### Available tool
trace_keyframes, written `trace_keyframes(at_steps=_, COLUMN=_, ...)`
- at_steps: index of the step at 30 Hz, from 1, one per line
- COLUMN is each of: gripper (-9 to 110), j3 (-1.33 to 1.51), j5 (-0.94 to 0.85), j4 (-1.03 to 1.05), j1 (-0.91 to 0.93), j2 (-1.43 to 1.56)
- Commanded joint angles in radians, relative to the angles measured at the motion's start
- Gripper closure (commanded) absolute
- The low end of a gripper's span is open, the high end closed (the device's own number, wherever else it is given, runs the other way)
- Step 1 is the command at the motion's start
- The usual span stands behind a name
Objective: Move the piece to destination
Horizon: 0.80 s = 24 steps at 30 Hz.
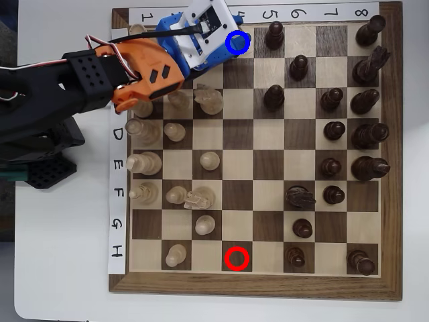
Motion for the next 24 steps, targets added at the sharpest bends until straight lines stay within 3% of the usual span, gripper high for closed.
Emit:
trace_keyframes(at_steps=1, gripper=98, j3=-0.166, j5=0.028, j4=-0.032, j1=-0.023, j2=0.003)
trace_keyframes(at_steps=24, gripper=98, j3=-0.319, j5=0.038, j4=-0.014, j1=-0.008, j2=-0.058)
